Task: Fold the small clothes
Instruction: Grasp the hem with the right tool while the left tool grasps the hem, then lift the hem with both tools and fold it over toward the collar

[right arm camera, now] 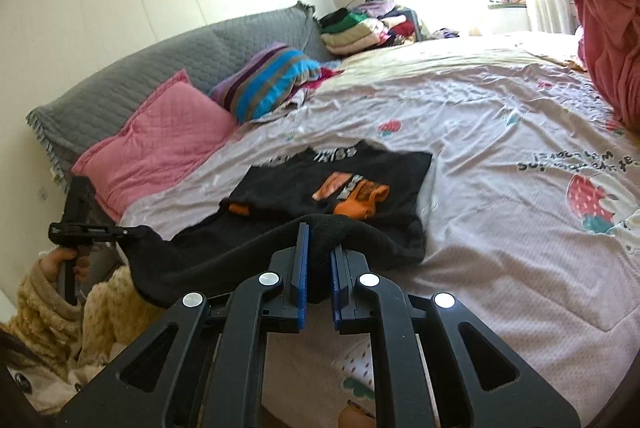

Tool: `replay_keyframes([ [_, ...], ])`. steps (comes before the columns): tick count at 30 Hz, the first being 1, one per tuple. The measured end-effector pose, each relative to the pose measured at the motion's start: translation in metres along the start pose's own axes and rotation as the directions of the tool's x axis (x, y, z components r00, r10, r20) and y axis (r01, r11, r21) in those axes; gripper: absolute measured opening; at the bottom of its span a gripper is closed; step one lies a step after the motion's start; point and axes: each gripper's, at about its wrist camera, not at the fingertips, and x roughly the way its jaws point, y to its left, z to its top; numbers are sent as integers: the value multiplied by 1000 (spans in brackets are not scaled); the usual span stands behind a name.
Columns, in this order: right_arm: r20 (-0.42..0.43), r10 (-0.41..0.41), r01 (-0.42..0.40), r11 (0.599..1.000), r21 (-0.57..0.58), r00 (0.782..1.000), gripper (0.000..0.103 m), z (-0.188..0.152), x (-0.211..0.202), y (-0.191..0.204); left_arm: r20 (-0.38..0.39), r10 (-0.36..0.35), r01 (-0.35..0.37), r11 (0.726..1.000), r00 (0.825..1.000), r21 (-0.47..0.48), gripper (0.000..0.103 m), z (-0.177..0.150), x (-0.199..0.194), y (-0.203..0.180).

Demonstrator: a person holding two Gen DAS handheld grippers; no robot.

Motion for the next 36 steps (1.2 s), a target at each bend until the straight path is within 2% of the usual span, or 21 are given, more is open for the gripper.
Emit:
replay_keyframes([
  [6, 53, -63, 62, 998, 33, 997, 8, 12, 1, -7, 65, -27, 30, 999, 998, -38, 3, 24, -9, 4],
  [12, 75, -119, 118, 993, 16, 990, 8, 21, 8, -6, 103, -34, 37, 999, 994, -28, 3, 43, -11, -2],
  [18, 93, -135, 133, 991, 28, 986, 8, 29, 14, -11, 108, -33, 35, 999, 994, -23, 3, 59, -7, -3],
  [29, 112, -152, 152, 988, 14, 982, 8, 51, 25, -15, 166, -43, 49, 998, 985, -30, 3, 85, -5, -8],
  [36, 129, -159, 160, 987, -1, 979, 8, 71, 39, -19, 193, -21, 29, 999, 981, -40, 3, 102, 2, -7],
])
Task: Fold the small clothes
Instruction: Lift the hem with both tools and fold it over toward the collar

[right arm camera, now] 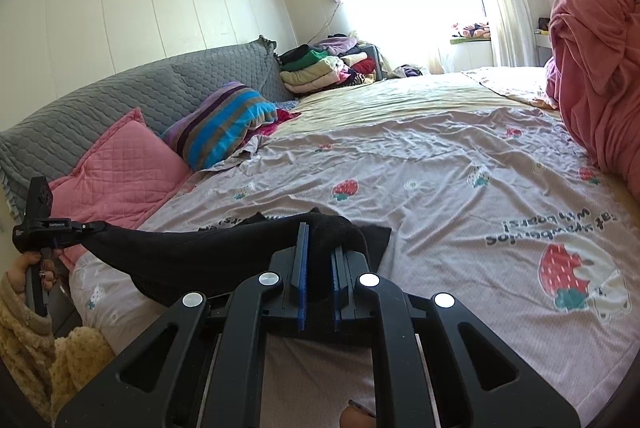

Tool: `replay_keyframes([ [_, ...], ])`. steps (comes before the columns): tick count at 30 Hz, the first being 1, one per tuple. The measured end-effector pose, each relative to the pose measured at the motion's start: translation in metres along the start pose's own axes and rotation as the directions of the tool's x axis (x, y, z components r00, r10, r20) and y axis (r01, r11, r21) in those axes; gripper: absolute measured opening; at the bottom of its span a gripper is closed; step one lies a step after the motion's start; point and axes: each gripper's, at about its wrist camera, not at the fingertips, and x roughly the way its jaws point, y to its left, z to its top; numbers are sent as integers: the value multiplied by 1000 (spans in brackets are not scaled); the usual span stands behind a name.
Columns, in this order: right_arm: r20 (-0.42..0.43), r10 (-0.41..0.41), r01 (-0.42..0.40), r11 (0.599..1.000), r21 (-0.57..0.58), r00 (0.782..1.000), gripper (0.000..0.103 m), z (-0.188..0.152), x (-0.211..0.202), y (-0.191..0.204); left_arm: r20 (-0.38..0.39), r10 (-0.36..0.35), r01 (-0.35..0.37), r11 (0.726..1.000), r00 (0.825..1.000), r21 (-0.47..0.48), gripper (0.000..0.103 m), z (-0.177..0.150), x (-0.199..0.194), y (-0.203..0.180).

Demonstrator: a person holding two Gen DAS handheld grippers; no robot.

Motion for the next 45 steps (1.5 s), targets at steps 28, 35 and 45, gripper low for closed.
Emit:
replay_keyframes([
  [28, -119, -137, 135, 991, -22, 983, 8, 4, 107, -23, -5, 95, -95, 995, 995, 17, 3, 25, 85, 17],
  [35, -148, -145, 146, 989, -3, 978, 8, 0, 126, -27, -24, 101, -101, 995, 995, -1, 3, 23, 96, 26],
  [45, -197, -168, 173, 985, 13, 966, 8, -11, 153, -35, -55, 114, -115, 993, 992, -9, 3, 20, 120, 38],
])
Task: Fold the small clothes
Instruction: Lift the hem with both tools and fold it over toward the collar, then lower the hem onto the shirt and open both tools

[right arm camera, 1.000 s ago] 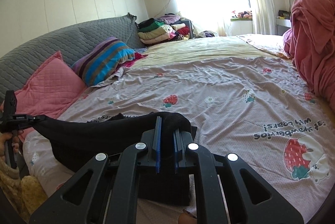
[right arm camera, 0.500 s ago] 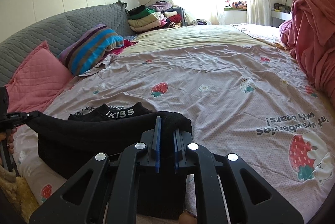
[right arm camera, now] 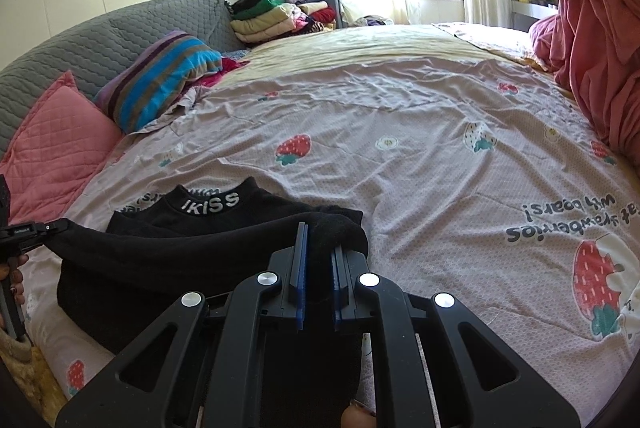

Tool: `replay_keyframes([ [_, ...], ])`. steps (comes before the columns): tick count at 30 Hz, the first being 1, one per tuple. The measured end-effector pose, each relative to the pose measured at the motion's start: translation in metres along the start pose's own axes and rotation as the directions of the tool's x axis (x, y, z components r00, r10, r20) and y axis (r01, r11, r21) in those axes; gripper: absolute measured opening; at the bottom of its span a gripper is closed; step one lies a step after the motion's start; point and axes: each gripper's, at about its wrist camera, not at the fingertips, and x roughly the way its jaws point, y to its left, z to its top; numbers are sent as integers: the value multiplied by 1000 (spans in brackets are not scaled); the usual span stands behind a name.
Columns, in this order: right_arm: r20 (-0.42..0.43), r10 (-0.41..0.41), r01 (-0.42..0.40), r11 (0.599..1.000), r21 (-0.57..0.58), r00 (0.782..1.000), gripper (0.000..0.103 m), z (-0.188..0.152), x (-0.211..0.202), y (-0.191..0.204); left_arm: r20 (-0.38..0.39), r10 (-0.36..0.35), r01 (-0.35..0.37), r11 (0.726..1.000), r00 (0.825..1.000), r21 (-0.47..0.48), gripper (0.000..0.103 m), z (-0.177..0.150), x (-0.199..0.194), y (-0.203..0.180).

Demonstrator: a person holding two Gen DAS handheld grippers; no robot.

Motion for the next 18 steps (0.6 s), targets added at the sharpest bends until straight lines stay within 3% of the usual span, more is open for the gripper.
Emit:
replay_keyframes([
  [7, -34, -9, 10, 1000, 13, 999, 12, -5, 15, -2, 12, 27, -27, 1000, 1000, 2, 7, -4, 4, 2],
  [9, -38, -19, 20, 1000, 17, 999, 33, -6, 16, -2, 23, 27, -27, 1000, 999, 3, 10, -5, 1, 3],
  [10, -41, -27, 27, 999, 17, 999, 37, -7, 16, -3, 32, 27, -27, 1000, 999, 2, 12, -5, -2, 3],
  [18, -15, -22, 22, 1000, -18, 1000, 38, -16, 0, 8, 95, 37, -45, 996, 995, 79, 14, -21, -27, -17],
])
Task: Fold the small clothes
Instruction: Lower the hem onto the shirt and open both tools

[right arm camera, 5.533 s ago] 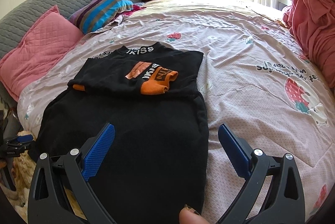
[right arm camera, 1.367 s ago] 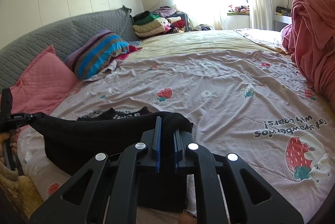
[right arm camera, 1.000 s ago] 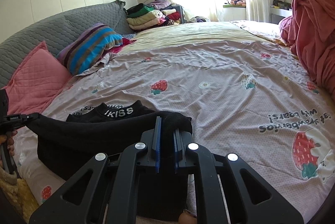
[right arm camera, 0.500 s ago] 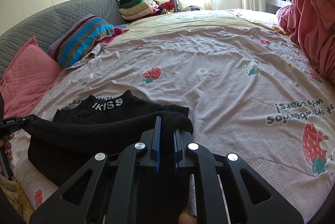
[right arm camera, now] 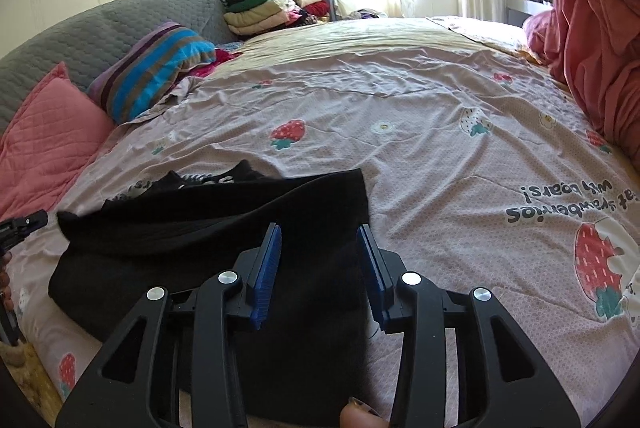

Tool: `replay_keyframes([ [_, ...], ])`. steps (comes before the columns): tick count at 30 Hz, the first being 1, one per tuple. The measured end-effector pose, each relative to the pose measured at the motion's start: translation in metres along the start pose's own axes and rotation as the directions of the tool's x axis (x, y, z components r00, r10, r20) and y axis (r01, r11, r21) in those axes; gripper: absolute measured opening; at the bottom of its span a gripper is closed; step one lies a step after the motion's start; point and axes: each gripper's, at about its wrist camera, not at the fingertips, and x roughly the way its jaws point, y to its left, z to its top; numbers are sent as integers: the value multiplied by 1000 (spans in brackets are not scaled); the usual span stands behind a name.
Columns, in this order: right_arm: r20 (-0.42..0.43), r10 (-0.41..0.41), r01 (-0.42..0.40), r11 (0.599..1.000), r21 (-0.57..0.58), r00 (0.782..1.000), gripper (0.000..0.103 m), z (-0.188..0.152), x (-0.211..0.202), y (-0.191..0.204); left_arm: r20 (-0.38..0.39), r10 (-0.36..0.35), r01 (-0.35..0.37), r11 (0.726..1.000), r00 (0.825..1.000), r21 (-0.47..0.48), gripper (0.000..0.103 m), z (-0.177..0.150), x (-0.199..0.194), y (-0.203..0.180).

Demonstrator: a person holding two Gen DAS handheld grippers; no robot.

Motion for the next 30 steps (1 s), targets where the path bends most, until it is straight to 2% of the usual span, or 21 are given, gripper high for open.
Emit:
replay_keyframes([
  [3, -9, 11, -11, 998, -55, 1000, 38, -5, -2, 14, -18, -7, 8, 999, 1000, 45, 14, -10, 1, -14],
  [9, -50, 14, -24, 979, -201, 999, 38, -14, 10, 49, -124, 18, 2, 988, 992, 156, 14, -29, 33, -42],
  [14, -125, -32, -6, 956, -292, 992, 38, -16, 47, 70, -193, 28, 1, 989, 981, 149, 17, -27, 70, -45],
  [17, -165, -78, 35, 968, -250, 983, 38, -11, 69, 63, -187, 44, -22, 992, 981, 122, 25, -19, 81, -39],
  [19, -160, -70, 41, 983, -181, 985, 40, -4, 75, 49, -171, 50, -36, 996, 984, 86, 33, -12, 83, -29],
  [21, -149, -98, 81, 990, -116, 984, 51, 6, 79, 32, -157, 69, -60, 996, 985, 58, 40, -4, 84, -19],
  [23, -144, -121, 110, 991, -81, 982, 52, 12, 83, 18, -151, 102, -100, 995, 983, 22, 56, 8, 90, -5],
  [27, -157, -184, 178, 983, -52, 970, 60, 17, 92, -2, -172, 127, -134, 991, 977, -27, 64, 24, 104, 16],
  [30, -179, -179, 180, 984, -12, 967, 60, 17, 100, -16, -183, 103, -115, 992, 978, -55, 66, 27, 111, 22],
])
